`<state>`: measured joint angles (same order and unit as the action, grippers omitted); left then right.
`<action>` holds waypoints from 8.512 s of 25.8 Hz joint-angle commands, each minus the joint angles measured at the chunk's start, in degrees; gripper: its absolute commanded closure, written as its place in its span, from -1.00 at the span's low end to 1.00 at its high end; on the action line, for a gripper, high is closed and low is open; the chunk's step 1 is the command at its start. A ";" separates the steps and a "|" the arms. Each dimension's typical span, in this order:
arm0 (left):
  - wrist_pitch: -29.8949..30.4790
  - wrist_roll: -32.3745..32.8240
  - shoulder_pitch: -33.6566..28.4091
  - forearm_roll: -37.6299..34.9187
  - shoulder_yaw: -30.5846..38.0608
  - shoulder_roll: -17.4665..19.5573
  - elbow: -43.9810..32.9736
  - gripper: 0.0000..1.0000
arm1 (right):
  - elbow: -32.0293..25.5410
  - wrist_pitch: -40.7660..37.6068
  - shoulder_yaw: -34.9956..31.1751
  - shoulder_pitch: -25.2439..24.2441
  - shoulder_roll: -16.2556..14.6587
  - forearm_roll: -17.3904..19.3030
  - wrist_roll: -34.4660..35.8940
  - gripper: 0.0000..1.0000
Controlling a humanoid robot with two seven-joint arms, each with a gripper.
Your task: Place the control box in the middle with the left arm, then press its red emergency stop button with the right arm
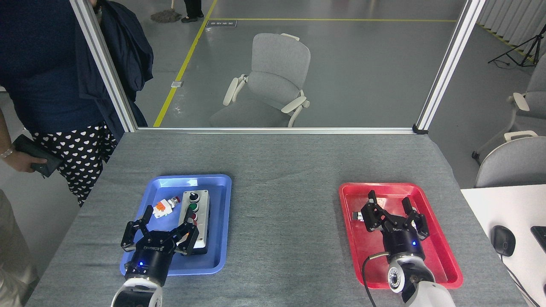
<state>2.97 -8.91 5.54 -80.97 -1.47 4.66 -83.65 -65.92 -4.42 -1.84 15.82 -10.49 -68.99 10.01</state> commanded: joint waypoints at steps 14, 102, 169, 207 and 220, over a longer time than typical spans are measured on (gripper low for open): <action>-3.59 -0.50 0.18 -0.50 -0.28 0.26 2.61 -0.92 | 0.00 0.03 0.00 0.97 0.29 0.08 0.01 -0.99; -10.88 -9.81 7.21 2.58 -11.18 -8.00 20.54 0.15 | 0.00 -0.06 0.00 3.78 0.82 2.10 0.19 -0.99; -23.01 -9.64 6.77 6.97 -35.09 -4.75 14.74 -0.98 | 0.00 -11.22 -0.44 3.87 -3.22 7.29 0.10 -0.92; 3.88 -8.67 2.11 9.08 -6.96 10.28 8.85 -0.98 | 19.69 -34.95 22.85 10.20 0.91 2.19 -1.48 1.00; 3.97 -8.85 1.76 9.08 -6.88 10.37 8.85 -0.98 | 19.78 -37.32 23.02 9.76 -0.24 2.10 -3.68 1.00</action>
<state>6.93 -17.64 7.35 -71.87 -8.36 15.03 -74.78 -46.15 -40.90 21.17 25.54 -10.34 -66.88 6.36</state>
